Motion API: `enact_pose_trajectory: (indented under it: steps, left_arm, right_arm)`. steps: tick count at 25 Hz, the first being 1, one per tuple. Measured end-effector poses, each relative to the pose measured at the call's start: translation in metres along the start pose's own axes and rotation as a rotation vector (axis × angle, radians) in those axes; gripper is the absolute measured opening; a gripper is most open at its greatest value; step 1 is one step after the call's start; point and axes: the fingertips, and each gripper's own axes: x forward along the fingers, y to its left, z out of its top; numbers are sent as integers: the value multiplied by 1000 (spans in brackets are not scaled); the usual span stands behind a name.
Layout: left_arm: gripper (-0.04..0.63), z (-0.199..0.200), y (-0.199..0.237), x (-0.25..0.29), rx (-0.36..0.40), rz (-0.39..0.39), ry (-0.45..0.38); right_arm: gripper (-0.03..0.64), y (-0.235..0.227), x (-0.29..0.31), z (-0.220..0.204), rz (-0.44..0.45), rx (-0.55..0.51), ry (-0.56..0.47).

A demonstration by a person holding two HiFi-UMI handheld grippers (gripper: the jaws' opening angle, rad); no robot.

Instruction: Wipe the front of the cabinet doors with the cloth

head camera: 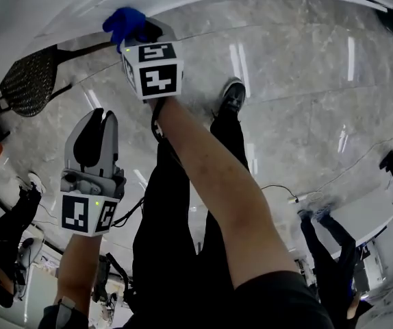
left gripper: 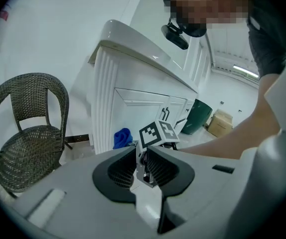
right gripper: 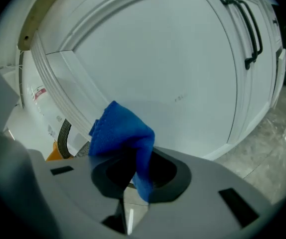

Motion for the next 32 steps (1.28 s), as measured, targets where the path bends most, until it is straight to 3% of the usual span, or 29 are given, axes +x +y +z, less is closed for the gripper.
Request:
enact_pose_trajectory:
  steps: [6,14,19,24,28,32]
  left_arm:
    - [69,-2,-4,13,4,2,18]
    - [69,13,-43,51,24,-33,20]
    - [69,9,-73,70,32,-62,47]
    - [69,6,-85,77,21,-81,50]
    - [69,9,-82,75,15,-80,37]
    - [69,12,-67,62,9,-61,17]
  right_arm:
    - [57,-36,-5,17,-38,-2,1]
    - [57,-134,-36,43,-152,90,-41]
    - [58,-183,-51,59,-176,87,-48]
    - [57,-194,-51,54,-173,2,-21]
    - [57,-214,-63,53,-252,63,-45]
    - [57,-187,-60,49,-225,10,-35]
